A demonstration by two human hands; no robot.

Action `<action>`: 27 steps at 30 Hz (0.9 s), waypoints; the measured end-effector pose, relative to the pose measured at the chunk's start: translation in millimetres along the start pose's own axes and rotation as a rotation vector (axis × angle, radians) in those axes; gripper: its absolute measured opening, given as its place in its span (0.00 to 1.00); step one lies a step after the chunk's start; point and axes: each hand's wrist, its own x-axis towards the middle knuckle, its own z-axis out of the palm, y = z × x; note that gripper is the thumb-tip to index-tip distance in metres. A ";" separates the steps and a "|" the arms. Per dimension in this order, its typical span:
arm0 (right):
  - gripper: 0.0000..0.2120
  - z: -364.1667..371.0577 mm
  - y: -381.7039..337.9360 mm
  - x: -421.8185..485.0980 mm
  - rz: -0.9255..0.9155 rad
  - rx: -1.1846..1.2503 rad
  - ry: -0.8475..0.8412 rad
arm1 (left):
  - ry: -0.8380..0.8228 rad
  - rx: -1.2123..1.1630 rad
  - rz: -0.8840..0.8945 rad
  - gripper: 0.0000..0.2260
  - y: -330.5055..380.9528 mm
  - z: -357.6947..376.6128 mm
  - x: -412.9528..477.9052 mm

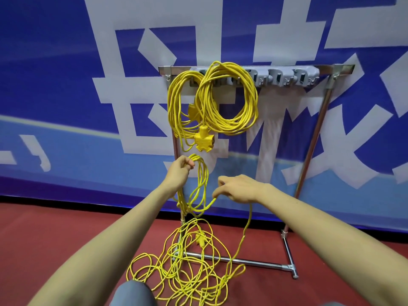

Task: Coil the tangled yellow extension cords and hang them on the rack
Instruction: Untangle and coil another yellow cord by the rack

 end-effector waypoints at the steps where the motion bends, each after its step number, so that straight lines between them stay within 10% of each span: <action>1: 0.16 1.3 1.6 0.2 0.042 -0.004 -0.007 | -0.003 -0.009 -0.018 0.13 -1.5 -1.2 -0.2; 11: 0.13 18.2 31.7 -8.2 0.821 0.048 0.125 | -0.061 -0.040 -0.108 0.13 2.4 -21.8 -4.0; 18: 0.14 26.8 23.7 -6.2 0.573 -0.019 -0.028 | 0.118 -0.512 -0.154 0.14 26.1 -26.5 9.0; 27: 0.14 2.7 2.0 6.2 0.219 -0.012 0.011 | 0.282 -0.200 0.036 0.14 37.6 11.3 18.8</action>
